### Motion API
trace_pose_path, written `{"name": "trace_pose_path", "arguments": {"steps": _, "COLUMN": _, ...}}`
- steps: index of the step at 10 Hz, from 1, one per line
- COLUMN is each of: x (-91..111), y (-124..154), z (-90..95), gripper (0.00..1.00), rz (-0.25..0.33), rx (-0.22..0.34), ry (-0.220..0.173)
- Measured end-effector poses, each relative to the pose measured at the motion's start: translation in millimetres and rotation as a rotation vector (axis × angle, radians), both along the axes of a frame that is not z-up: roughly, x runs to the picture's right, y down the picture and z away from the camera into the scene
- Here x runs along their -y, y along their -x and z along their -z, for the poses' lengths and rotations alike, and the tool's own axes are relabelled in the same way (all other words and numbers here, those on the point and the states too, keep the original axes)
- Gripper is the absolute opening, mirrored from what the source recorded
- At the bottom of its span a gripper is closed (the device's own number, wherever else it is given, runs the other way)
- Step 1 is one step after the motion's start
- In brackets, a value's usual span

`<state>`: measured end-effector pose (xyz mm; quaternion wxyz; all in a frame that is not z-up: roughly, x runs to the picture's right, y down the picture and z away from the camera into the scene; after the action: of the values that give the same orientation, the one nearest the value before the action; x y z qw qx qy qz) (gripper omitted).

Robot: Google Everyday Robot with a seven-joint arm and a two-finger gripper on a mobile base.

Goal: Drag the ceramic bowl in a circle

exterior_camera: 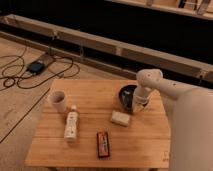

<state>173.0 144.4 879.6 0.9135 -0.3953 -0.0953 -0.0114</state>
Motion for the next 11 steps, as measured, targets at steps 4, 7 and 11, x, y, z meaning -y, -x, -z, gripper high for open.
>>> {"name": "trace_pose_path", "arguments": {"steps": 4, "x": 1.3, "y": 58.4, "z": 14.4, "gripper": 0.0, "rz": 0.101, "rx": 0.118, "ry": 0.0}}
{"name": "trace_pose_path", "arguments": {"steps": 7, "x": 16.5, "y": 96.6, "z": 3.9, "gripper": 0.0, "rz": 0.167, "rx": 0.183, "ry": -0.018}}
{"name": "trace_pose_path", "arguments": {"steps": 11, "x": 51.9, "y": 107.1, "z": -32.3, "gripper": 0.0, "rz": 0.204, "rx": 0.171, "ry": -0.043}}
